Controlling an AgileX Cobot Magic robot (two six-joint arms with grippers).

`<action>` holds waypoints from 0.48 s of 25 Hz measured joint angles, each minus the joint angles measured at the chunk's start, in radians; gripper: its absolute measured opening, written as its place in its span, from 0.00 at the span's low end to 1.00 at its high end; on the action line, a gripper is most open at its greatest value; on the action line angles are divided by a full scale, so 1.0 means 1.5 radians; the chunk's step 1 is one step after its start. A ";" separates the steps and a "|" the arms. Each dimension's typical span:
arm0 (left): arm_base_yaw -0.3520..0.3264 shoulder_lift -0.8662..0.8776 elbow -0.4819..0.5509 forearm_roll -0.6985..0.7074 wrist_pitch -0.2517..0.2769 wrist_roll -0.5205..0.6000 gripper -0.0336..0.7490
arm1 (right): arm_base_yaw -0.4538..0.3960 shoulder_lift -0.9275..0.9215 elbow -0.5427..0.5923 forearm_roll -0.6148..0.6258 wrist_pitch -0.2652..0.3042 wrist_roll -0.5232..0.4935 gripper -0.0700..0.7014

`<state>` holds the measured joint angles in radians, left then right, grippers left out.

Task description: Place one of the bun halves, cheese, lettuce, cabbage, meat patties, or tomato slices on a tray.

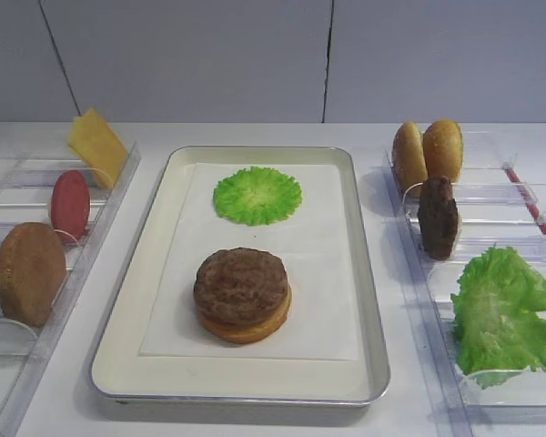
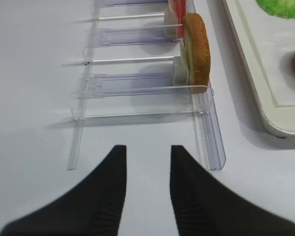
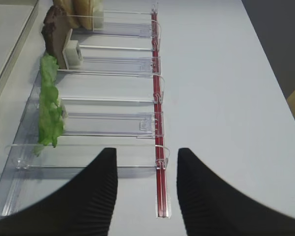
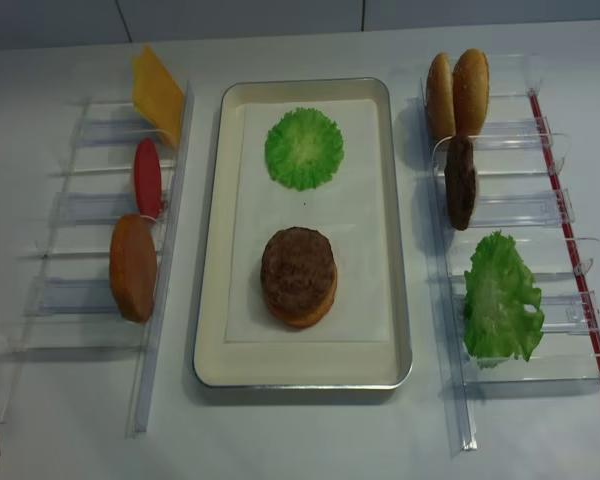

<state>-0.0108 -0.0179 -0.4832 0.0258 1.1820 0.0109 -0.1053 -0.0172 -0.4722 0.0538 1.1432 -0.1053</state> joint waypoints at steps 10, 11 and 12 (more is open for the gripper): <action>0.000 0.000 0.000 0.000 0.000 0.000 0.31 | 0.000 0.000 0.000 0.000 0.000 0.000 0.47; 0.000 0.000 0.000 0.000 0.000 0.000 0.31 | 0.000 0.000 0.000 0.000 0.000 0.000 0.46; 0.000 0.000 0.000 0.000 0.000 0.000 0.31 | 0.000 0.000 0.000 0.000 0.000 0.000 0.44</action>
<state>-0.0108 -0.0179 -0.4832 0.0258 1.1820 0.0109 -0.1053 -0.0172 -0.4722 0.0538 1.1432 -0.1050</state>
